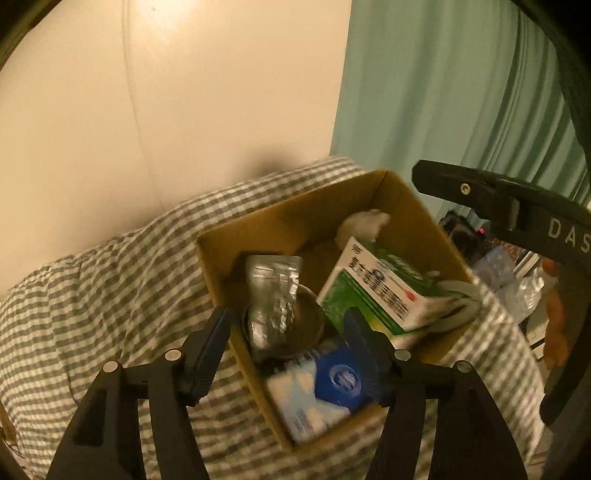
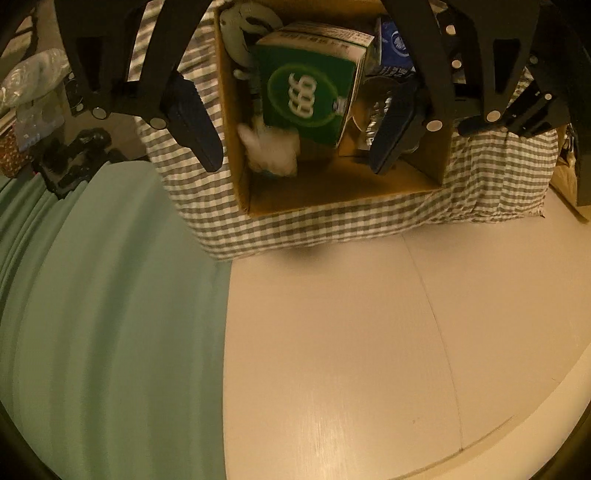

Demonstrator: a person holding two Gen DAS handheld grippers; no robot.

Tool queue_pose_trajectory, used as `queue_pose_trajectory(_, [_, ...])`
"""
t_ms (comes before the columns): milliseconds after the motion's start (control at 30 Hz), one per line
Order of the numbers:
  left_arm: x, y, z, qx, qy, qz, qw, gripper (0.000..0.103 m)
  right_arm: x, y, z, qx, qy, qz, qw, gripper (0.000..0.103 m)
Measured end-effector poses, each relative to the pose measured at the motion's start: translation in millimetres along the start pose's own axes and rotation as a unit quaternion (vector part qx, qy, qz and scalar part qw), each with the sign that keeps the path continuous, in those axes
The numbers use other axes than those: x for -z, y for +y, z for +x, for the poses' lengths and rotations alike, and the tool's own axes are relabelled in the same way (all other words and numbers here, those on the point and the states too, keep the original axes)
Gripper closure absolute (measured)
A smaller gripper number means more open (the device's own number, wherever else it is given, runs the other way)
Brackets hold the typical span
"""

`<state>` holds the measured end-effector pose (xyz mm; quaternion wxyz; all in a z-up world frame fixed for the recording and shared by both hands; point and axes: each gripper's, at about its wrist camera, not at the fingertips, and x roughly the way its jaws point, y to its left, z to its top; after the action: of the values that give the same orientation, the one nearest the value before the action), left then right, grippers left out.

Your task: Organize objects

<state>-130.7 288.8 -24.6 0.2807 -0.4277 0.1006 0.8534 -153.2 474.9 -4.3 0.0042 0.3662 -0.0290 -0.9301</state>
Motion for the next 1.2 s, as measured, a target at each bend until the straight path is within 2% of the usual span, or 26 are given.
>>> queue_pose_trajectory(67, [1.8,0.7,-20.6,-0.008,-0.009,-0.004,0.9999,0.032,-0.8,-1.8,-16.5,-0.003,-0.008,0.005,1.000,0.020])
queue_pose_trajectory(133, [4.6,2.2,-48.2,-0.027,-0.030,-0.006,0.9992,0.019,2.4,-9.9,-36.5,-0.008,-0.017,0.009,1.000,0.016])
queue_pose_trajectory(200, [9.5,6.3,-81.8,-0.037,-0.057,-0.014,0.9976,0.013,7.7,-2.0,-63.4,-0.012,-0.033,0.013,0.999,0.015])
queue_pose_trajectory(300, [16.4,13.8,-123.4,-0.047,-0.087,-0.028,0.9946,0.009,11.4,18.2,-103.6,-0.014,-0.050,-0.006,0.999,0.015])
queue_pose_trajectory(400, [28.9,24.7,-169.1,-0.077,-0.124,-0.048,0.9882,0.000,19.4,36.5,-145.5,-0.003,-0.087,-0.037,0.996,0.012])
queue_pose_trajectory(533, [57.1,47.1,-216.9,-0.111,-0.158,-0.077,0.9782,0.000,40.2,54.9,-189.6,-0.008,-0.132,-0.040,0.990,0.005])
queue_pose_trajectory(600, [69.8,58.2,-226.8,-0.124,-0.165,-0.092,0.9740,0.000,51.8,70.8,-198.7,-0.010,-0.145,-0.041,0.989,0.000])
queue_pose_trajectory(800, [108.4,78.3,-227.6,-0.193,-0.174,-0.111,0.9592,0.000,86.6,105.0,-199.7,0.006,-0.156,-0.067,0.985,0.000])
queue_pose_trajectory(1000, [135.6,84.4,-214.1,-0.199,-0.191,-0.133,0.9519,0.000,113.1,119.1,-179.8,-0.001,-0.151,-0.059,0.987,0.000])
queue_pose_trajectory(1100, [135.0,79.8,-201.5,-0.197,-0.193,-0.134,0.9517,0.000,118.2,120.8,-161.6,-0.002,-0.130,-0.062,0.990,0.000])
queue_pose_trajectory(1200, [129.4,71.6,-195.1,-0.197,-0.197,-0.123,0.9526,0.000,118.9,116.4,-157.6,0.003,-0.133,-0.064,0.989,0.000])
